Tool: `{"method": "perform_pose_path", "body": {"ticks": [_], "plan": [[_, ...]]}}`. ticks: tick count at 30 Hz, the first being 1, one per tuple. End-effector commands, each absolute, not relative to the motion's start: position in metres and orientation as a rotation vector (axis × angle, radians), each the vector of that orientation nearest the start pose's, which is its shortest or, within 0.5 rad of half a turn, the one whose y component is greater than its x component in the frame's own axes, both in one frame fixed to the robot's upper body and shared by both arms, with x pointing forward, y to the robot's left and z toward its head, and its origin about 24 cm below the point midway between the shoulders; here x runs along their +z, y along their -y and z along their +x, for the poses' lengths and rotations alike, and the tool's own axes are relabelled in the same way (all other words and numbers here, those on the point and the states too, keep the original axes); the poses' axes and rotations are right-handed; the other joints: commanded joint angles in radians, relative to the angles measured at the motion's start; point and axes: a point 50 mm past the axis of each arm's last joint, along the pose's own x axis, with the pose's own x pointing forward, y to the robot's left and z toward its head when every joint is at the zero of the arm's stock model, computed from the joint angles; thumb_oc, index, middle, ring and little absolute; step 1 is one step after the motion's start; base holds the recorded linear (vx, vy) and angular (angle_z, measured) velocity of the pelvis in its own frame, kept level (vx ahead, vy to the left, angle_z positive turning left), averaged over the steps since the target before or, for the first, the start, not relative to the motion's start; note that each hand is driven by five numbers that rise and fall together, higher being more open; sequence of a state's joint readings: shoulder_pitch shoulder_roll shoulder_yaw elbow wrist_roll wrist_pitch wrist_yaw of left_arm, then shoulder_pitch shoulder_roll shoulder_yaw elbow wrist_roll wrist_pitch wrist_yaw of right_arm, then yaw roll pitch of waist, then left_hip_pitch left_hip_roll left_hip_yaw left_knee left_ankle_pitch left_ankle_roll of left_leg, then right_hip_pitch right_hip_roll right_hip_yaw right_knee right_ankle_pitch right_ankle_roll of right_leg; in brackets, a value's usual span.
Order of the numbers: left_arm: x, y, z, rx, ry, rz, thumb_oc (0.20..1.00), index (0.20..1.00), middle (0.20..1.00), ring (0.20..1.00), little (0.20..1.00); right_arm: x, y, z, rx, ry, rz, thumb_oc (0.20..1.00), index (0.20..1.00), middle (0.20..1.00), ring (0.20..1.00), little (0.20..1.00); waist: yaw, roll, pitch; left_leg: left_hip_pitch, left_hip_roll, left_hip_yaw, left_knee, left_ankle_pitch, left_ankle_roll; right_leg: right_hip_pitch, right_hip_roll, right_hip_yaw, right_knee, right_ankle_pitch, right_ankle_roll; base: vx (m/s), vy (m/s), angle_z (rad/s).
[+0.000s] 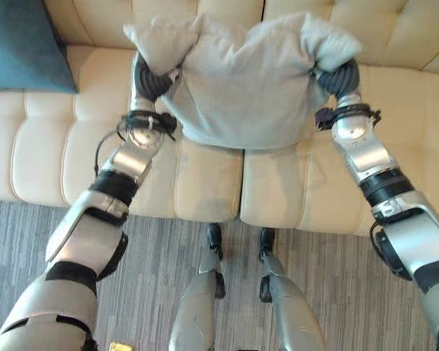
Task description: Pick up all the scattered cushions and arrange them neatly on the sofa.
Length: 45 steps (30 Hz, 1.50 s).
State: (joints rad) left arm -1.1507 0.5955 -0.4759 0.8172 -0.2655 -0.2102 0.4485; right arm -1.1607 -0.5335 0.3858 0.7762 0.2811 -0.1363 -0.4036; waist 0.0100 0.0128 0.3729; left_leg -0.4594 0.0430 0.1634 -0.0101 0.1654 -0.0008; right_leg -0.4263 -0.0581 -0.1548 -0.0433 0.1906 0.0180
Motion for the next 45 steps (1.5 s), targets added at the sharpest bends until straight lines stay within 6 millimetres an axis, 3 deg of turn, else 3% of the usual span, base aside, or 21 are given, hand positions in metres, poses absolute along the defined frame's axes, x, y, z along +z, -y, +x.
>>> {"method": "perform_pose_path", "body": {"ticks": [1, 8, 12, 13, 15, 16, 20, 22, 26, 27, 29, 30, 32, 35, 37, 38, 39, 40, 43, 44, 45], "plan": [[0.307, -0.200, 0.395, 0.287, 0.665, 0.433, 1.000, 1.000, 1.000, 1.000, 1.000, 0.327, 0.177, 0.392, -0.249, 0.704, -0.293, 1.000, 1.000, 1.000, 1.000, 1.000, 0.005, -0.021, -0.063, 0.005, 0.012, -0.020, 0.109, -0.135, -0.079, -0.037, -0.086, 0.050, 0.079, -0.086, 0.140, 0.02, -0.047, 0.00], [0.303, -0.251, 0.382, 0.382, 0.632, 0.366, 1.000, 1.000, 1.000, 1.000, 1.000, 0.337, 0.232, 0.379, -0.422, 0.711, -0.303, 1.000, 1.000, 1.000, 1.000, 1.000, 0.005, -0.020, -0.091, 0.053, 0.012, -0.028, 0.062, -0.125, -0.089, -0.002, -0.078, 0.045, 0.062, -0.091, 0.143, 0.04, -0.025, 0.02], [0.278, -0.285, 0.368, 0.421, 0.578, 0.316, 1.000, 1.000, 1.000, 1.000, 1.000, 0.306, 0.262, 0.372, -0.446, 0.627, -0.317, 1.000, 1.000, 1.000, 1.000, 1.000, -0.001, -0.024, -0.107, 0.109, 0.017, -0.023, 0.044, -0.129, -0.092, 0.050, -0.075, 0.042, 0.045, -0.095, 0.140, 0.05, 0.008, 0.01], [0.268, -0.289, 0.364, 0.422, 0.565, 0.285, 1.000, 1.000, 1.000, 1.000, 1.000, 0.292, 0.267, 0.370, -0.445, 0.599, -0.308, 1.000, 1.000, 1.000, 1.000, 1.000, -0.005, -0.026, -0.109, 0.121, 0.018, -0.020, 0.041, -0.131, -0.091, 0.062, -0.075, 0.041, 0.043, -0.096, 0.139, 0.08, 0.009, 0.02], [0.195, -0.296, 0.337, 0.385, 0.452, 0.191, 1.000, 1.000, 1.000, 1.000, 1.000, 0.210, 0.288, 0.345, -0.418, 0.442, -0.283, 1.000, 1.000, 1.000, 1.000, 1.000, -0.018, -0.039, -0.136, 0.186, 0.019, -0.015, 0.023, -0.148, -0.085, 0.124, -0.076, 0.034, 0.028, -0.104, 0.135, 0.10, 0.020, 0.05], [0.194, -0.296, 0.336, 0.385, 0.449, 0.192, 1.000, 1.000, 1.000, 1.000, 1.000, 0.209, 0.288, 0.345, -0.417, 0.439, -0.284, 1.000, 1.000, 1.000, 1.000, 1.000, -0.018, -0.041, -0.140, 0.184, 0.018, -0.015, 0.021, -0.143, -0.085, 0.123, -0.077, 0.034, 0.026, -0.101, 0.134, 0.07, 0.021, 0.03], [0.105, -0.297, 0.290, 0.311, 0.204, 0.161, 1.000, 1.000, 1.000, 1.000, 1.000, 0.126, 0.295, 0.303, -0.325, 0.234, -0.239, 1.000, 1.000, 1.000, 1.000, 1.000, -0.031, -0.053, -0.175, 0.254, 0.015, -0.009, 0.003, -0.161, -0.074, 0.195, -0.079, 0.026, 0.008, -0.109, 0.136, 0.09, 0.035, -0.04], [0.059, -0.305, 0.259, 0.299, 0.029, 0.171, 1.000, 1.000, 1.000, 1.000, 1.000, 0.087, 0.297, 0.278, -0.288, 0.115, -0.206, 1.000, 1.000, 1.000, 1.000, 1.000, -0.039, -0.056, -0.192, 0.294, 0.012, -0.002, -0.002, -0.172, -0.069, 0.227, -0.079, 0.027, 0.006, -0.112, 0.139, 0.09, 0.066, -0.06], [-0.011, -0.305, 0.201, 0.290, -0.267, 0.128, 1.000, 1.000, 1.000, 1.000, 1.000, 0.013, 0.302, 0.225, -0.271, -0.184, -0.214, 1.000, 1.000, 1.000, 1.000, 1.000, -0.054, -0.067, -0.228, 0.357, 0.007, 0.005, -0.017, -0.179, -0.061, 0.279, -0.084, 0.027, 0.001, -0.110, 0.145, 0.03, 0.097, -0.03], [-0.038, -0.302, 0.173, 0.291, -0.399, 0.116, 1.000, 1.000, 1.000, 1.000, 1.000, -0.019, 0.300, 0.200, -0.236, -0.341, -0.275, 1.000, 1.000, 1.000, 1.000, 1.000, -0.057, -0.069, -0.236, 0.387, 0.002, 0.005, -0.019, -0.190, -0.054, 0.297, -0.084, 0.033, 0.005, -0.109, 0.150, -0.04, 0.112, -0.02], [-0.037, -0.302, 0.173, 0.292, -0.399, 0.116, 1.000, 1.000, 1.000, 1.000, 1.000, -0.019, 0.300, 0.201, -0.235, -0.341, -0.275, 1.000, 1.000, 1.000, 1.000, 1.000, -0.058, -0.070, -0.239, 0.382, 0.001, 0.006, -0.020, -0.187, -0.054, 0.293, -0.085, 0.033, 0.004, -0.106, 0.150, -0.05, 0.080, -0.13], [-0.060, -0.298, 0.147, 0.292, -0.525, 0.129, 1.000, 1.000, 1.000, 1.000, 1.000, -0.047, 0.296, 0.176, -0.218, -0.486, -0.293, 1.000, 1.000, 1.000, 1.000, 1.000, -0.061, -0.074, -0.245, 0.404, -0.007, 0.011, -0.024, -0.194, -0.046, 0.299, -0.088, 0.044, 0.004, -0.096, 0.157, -0.11, 0.132, -0.20], [-0.075, -0.298, 0.127, 0.283, -0.626, 0.166, 1.000, 1.000, 1.000, 1.000, 1.000, -0.062, 0.292, 0.162, -0.191, -0.566, -0.337, 1.000, 1.000, 1.000, 1.000, 1.000, -0.061, -0.078, -0.239, 0.418, -0.018, 0.016, -0.035, -0.196, -0.036, 0.291, -0.093, 0.056, 0.006, -0.070, 0.170, -0.19, 0.137, -0.20], [-0.082, -0.299, 0.123, 0.274, -0.675, 0.236, 1.000, 1.000, 1.000, 1.000, 1.000, -0.075, 0.280, 0.164, -0.158, -0.615, -0.353, 1.000, 1.000, 1.000, 1.000, 1.000, -0.056, -0.080, -0.210, 0.407, -0.025, 0.020, -0.050, -0.176, -0.023, 0.238, -0.098, 0.067, 0.050, -0.027, 0.198, -0.33, 0.084, -0.25], [-0.078, -0.300, 0.133, 0.265, -0.647, 0.269, 1.000, 1.000, 1.000, 1.000, 1.000, -0.078, 0.271, 0.170, -0.136, -0.612, -0.350, 1.000, 1.000, 1.000, 1.000, 1.000, -0.039, -0.074, -0.186, 0.393, -0.008, 0.023, -0.052, -0.151, -0.021, 0.231, -0.094, 0.050, 0.134, -0.086, 0.184, -0.31, 0.021, -0.49], [-0.078, -0.300, 0.133, 0.265, -0.647, 0.269, 1.000, 1.000, 1.000, 1.000, 1.000, -0.078, 0.271, 0.170, -0.136, -0.612, -0.350, 1.000, 1.000, 1.000, 1.000, 1.000, -0.039, -0.074, -0.187, 0.392, -0.008, 0.023, -0.052, -0.151, -0.021, 0.230, -0.094, 0.050, 0.134, -0.086, 0.184, -0.36, 0.017, -0.38], [-0.072, -0.303, 0.142, 0.271, -0.616, 0.287, 1.000, 1.000, 1.000, 1.000, 1.000, -0.080, 0.268, 0.168, -0.130, -0.616, -0.344, 1.000, 1.000, 1.000, 1.000, 1.000, -0.024, -0.059, -0.180, 0.378, 0.011, 0.021, -0.054, -0.124, -0.018, 0.253, -0.076, 0.048, 0.285, -0.169, 0.162, -0.32, -0.004, -0.27], [-0.069, -0.303, 0.146, 0.273, -0.601, 0.288, 1.000, 1.000, 1.000, 1.000, 1.000, -0.080, 0.268, 0.168, -0.134, -0.612, -0.342, 1.000, 1.000, 1.000, 1.000, 1.000, -0.018, -0.055, -0.187, 0.369, 0.018, 0.017, -0.056, -0.115, -0.018, 0.267, -0.065, 0.058, 0.341, -0.195, 0.153, -0.42, -0.042, -0.11], [-0.065, -0.302, 0.154, 0.289, -0.567, 0.290, 1.000, 1.000, 1.000, 1.000, 1.000, -0.080, 0.267, 0.169, -0.130, -0.609, -0.360, 1.000, 1.000, 1.000, 1.000, 1.000, 0.007, -0.065, -0.204, 0.341, 0.023, 0.005, -0.047, -0.093, -0.021, 0.329, -0.036, 0.092, 0.471, -0.205, 0.151, -0.28, -0.145, 0.22], [-0.065, -0.292, 0.161, 0.276, -0.544, 0.262, 1.000, 1.000, 1.000, 1.000, 1.000, -0.076, 0.263, 0.176, -0.121, -0.588, -0.347, 1.000, 1.000, 1.000, 1.000, 1.000, 0.031, -0.077, -0.217, 0.298, 0.027, -0.005, -0.035, -0.068, -0.036, 0.411, -0.009, 0.082, 0.333, -0.325, 0.111, -0.23, -0.188, 0.03], [-0.065, -0.292, 0.161, 0.276, -0.544, 0.262, 1.000, 1.000, 1.000, 1.000, 1.000, -0.077, 0.263, 0.176, -0.121, -0.588, -0.347, 1.000, 1.000, 1.000, 1.000, 1.000, 0.030, -0.078, -0.217, 0.298, 0.026, -0.007, -0.034, -0.069, -0.037, 0.414, -0.009, 0.080, 0.329, -0.325, 0.110, -0.22, -0.208, 0.15]]}}
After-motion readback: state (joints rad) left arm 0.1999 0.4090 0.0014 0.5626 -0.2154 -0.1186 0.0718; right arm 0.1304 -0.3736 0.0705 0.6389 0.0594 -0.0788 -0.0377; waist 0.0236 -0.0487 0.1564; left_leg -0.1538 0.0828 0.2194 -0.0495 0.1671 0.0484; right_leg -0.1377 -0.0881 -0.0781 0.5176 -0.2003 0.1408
